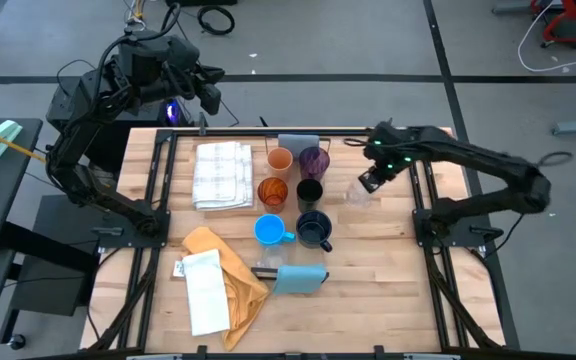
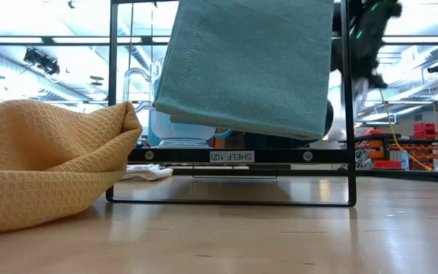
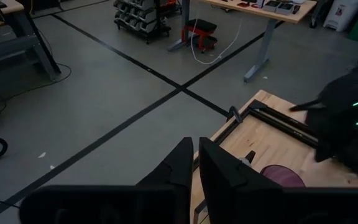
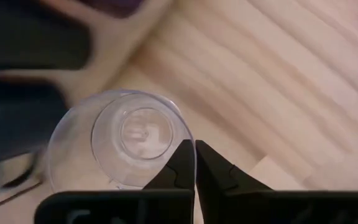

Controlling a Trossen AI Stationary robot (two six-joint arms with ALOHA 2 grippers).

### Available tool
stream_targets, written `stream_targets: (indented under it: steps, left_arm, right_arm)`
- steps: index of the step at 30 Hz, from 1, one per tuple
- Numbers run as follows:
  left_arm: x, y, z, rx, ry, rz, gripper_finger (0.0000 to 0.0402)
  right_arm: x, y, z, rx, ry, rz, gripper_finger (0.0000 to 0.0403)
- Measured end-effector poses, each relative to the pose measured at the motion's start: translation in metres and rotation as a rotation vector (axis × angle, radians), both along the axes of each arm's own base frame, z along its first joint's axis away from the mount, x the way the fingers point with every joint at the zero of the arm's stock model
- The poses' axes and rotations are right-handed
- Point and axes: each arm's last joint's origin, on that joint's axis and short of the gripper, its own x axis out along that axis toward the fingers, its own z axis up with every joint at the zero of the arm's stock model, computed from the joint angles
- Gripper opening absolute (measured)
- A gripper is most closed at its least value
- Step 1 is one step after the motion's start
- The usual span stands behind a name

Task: Stack small to large cups/mugs on shelf
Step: Put the transparent mug on the shelf

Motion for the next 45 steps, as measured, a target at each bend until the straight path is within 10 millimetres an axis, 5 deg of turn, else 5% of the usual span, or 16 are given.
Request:
stream_targets:
  steps: [5, 10, 18, 28, 36, 45]
  left_arm:
    - [0.000, 0.000, 0.000, 0.000, 0.000, 0.000, 0.0038]
    - [0.000, 0.000, 0.000, 0.000, -0.001, 0.000, 0.0043]
    - [0.000, 0.000, 0.000, 0.000, -0.002, 0.000, 0.0033]
    - [0.000, 0.000, 0.000, -0.002, -0.004, 0.002, 0.0038]
    - [0.000, 0.000, 0.000, -0.003, -0.004, 0.002, 0.0036]
    - [0.000, 0.000, 0.000, -0.003, -0.002, 0.002, 0.0029]
  right_arm:
    - [-0.024, 0.038, 0.039, -0.005, -0.175, -0.003, 0.0004]
    - [-0.030, 0.071, 0.055, 0.046, -0.304, 0.006, 0.0005]
    - [0.004, 0.109, 0.055, 0.057, -0.393, 0.131, 0.0004]
    - [0.049, 0.128, 0.059, -0.017, -0.499, 0.329, 0.0004]
    - [0.080, 0.138, 0.076, -0.190, -0.376, 0.601, 0.0004]
    - [0.101, 0.150, 0.066, -0.231, -0.302, 0.751, 0.0004]
